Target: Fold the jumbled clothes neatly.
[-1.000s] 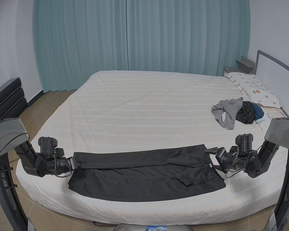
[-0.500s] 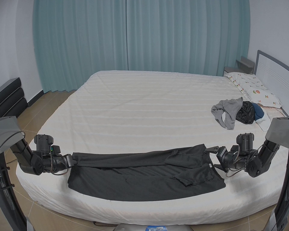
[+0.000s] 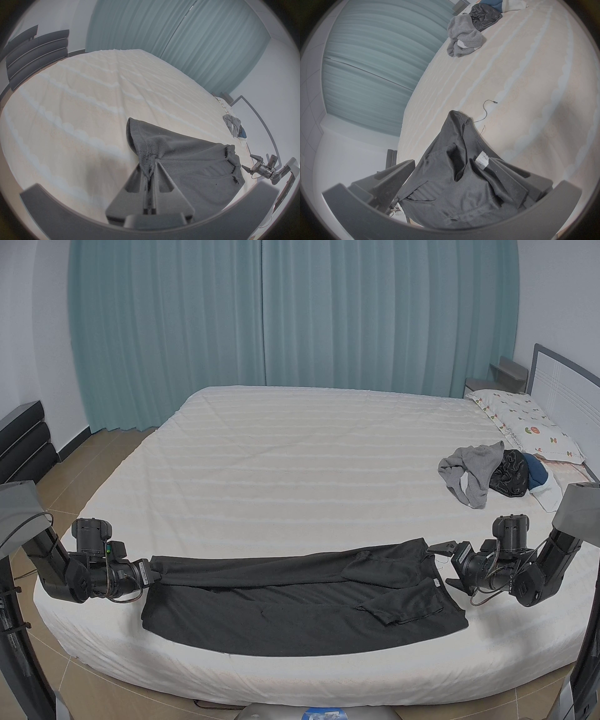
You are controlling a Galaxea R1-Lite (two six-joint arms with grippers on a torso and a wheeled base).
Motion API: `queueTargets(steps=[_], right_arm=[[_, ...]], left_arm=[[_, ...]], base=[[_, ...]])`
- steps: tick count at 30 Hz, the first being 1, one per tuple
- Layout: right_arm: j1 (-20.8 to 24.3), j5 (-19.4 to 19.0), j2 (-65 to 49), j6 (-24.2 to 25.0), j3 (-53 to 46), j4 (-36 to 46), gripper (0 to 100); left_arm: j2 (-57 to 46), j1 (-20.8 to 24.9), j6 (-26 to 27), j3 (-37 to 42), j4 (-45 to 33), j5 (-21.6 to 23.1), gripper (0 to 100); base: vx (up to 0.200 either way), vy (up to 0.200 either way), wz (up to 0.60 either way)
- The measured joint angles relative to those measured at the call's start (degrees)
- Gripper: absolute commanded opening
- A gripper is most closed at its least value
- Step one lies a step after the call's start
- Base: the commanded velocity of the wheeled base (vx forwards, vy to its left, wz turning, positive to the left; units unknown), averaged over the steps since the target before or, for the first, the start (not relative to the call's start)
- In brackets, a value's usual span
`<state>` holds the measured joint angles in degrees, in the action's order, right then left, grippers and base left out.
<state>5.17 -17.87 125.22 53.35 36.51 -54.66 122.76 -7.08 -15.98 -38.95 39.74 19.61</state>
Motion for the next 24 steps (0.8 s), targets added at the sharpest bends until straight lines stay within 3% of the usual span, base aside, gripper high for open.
queueTargets(steps=[6,14,24], right_arm=[[-0.07,0.02,0.0,0.0,0.12,0.01,100],[-0.05,0.04,0.0,0.4,0.41,0.01,100],[-0.33,0.02,0.02,1.12,0.52,-0.02,100]], left_arm=[[0.15,0.04,-0.63,-0.62,0.29,0.09,0],[0.69,1.08,-6.31,-2.58,0.57,0.06,0],[0.48,4.72,-10.45,-3.44,0.33,-0.18,0]], base=[[0.0,0.0,0.0],[0.0,0.0,0.0],[0.0,-0.2,0.0]])
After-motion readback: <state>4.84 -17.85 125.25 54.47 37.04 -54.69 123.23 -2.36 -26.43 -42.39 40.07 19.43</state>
